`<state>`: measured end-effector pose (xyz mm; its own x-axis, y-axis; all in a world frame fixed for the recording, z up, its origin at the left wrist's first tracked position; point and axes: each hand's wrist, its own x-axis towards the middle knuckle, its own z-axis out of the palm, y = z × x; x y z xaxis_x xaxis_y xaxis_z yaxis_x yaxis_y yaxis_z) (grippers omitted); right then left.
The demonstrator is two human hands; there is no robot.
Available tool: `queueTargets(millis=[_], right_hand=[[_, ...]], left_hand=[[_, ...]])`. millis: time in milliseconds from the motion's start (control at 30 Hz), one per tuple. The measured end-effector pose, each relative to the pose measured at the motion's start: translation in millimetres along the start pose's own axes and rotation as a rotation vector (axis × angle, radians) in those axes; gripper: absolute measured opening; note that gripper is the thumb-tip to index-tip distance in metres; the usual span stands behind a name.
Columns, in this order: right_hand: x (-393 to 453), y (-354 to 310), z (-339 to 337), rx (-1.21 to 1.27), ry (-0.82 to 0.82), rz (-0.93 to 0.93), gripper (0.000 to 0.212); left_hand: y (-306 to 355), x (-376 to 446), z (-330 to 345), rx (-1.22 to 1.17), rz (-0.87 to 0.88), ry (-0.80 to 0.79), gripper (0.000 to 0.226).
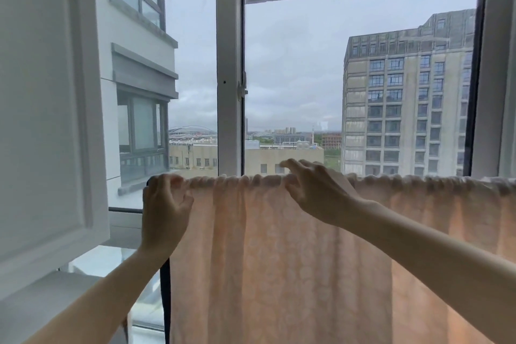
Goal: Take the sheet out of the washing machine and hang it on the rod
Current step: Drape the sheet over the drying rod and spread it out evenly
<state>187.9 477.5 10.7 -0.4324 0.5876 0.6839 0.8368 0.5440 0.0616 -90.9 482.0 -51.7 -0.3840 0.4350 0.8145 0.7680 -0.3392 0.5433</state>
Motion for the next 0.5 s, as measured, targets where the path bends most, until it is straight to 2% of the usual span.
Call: queueTargets(millis=[100, 167, 267, 333, 500], right_hand=[[-3, -3, 3, -0.108, -0.051, -0.062, 0.039], [-4, -2, 5, -0.139, -0.053, -0.07, 0.039], [-4, 0, 8, -0.142, -0.031, -0.08, 0.035], [-3, 3, 9, -0.137, 0.003, -0.093, 0.027], [5, 5, 11, -0.052, 0.051, -0.065, 0.024]], left_hand=[[-9, 8, -8, -0.263, -0.5, 0.082, 0.048], [-14, 10, -11, -0.361, -0.671, 0.016, 0.048], [-21, 8, -12, -0.437, -0.629, -0.058, 0.025], [-16, 6, -13, -0.53, -0.607, -0.106, 0.02], [19, -5, -6, -0.671, -0.635, -0.441, 0.036]])
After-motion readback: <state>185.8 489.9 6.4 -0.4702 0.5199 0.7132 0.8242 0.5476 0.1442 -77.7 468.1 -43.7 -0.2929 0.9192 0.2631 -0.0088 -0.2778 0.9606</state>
